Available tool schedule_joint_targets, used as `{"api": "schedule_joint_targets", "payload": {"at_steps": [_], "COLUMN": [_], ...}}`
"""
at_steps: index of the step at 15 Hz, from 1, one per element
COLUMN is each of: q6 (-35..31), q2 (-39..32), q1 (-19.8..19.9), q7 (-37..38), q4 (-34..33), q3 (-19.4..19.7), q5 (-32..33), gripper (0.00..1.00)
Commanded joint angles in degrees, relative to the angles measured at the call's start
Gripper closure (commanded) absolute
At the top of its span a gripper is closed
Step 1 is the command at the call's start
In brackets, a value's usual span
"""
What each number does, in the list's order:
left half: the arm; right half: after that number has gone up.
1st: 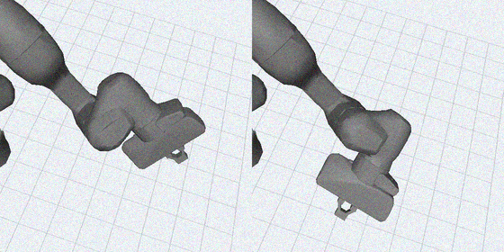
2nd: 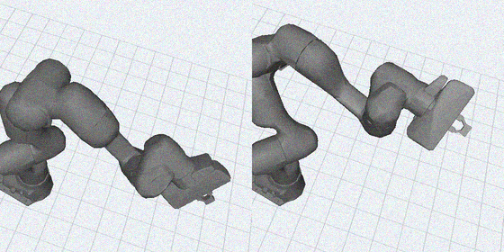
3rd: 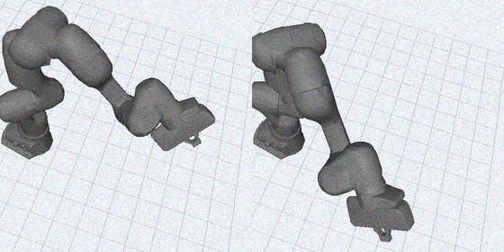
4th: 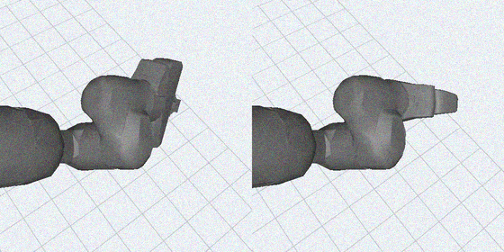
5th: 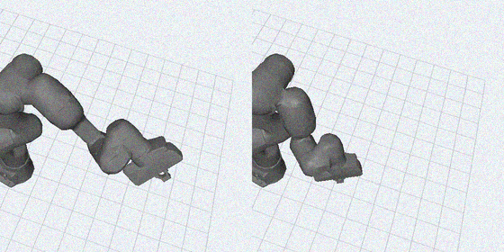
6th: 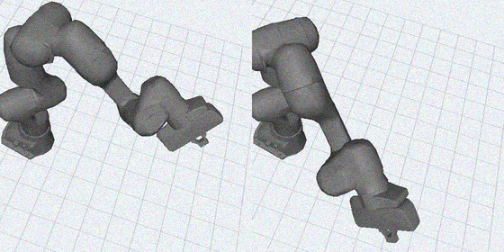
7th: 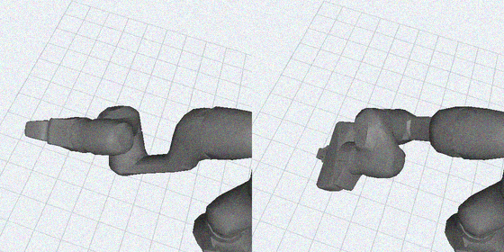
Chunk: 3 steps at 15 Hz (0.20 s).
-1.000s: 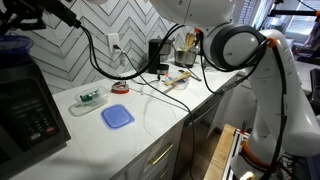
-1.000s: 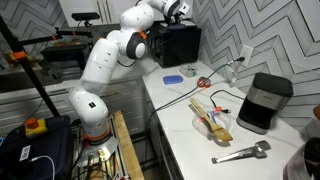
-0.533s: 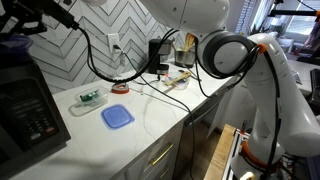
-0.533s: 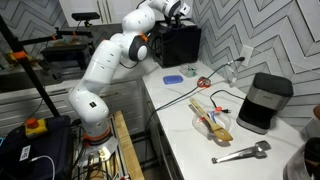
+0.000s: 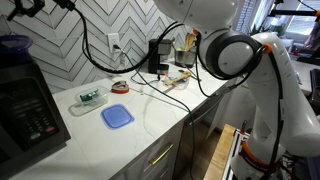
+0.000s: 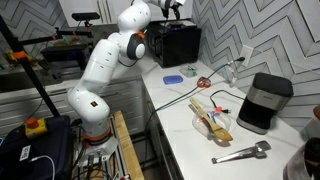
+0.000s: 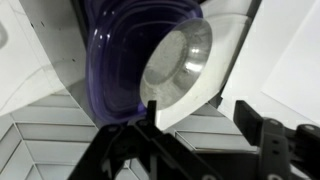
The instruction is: Put the silver plate on the microwave
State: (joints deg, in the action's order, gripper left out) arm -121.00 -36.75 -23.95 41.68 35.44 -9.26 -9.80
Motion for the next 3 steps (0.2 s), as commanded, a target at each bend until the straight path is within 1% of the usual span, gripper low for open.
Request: {"api": "schedule_joint_targets", "payload": {"at_steps": [1, 2, 3], "q6": [-4.36, -2.58, -3.26], "q2": [5.05, 2.19, 3.21], "q1": [-2.76, -1.54, -2.04], "q7": [7.41, 3.04, 4.66], "q4": [1.99, -0.17, -0.16], "q3": [5.19, 2.37, 3.39], "q5": [6.50, 3.54, 4.62], "gripper": [0.00, 0.08, 0.00]}}
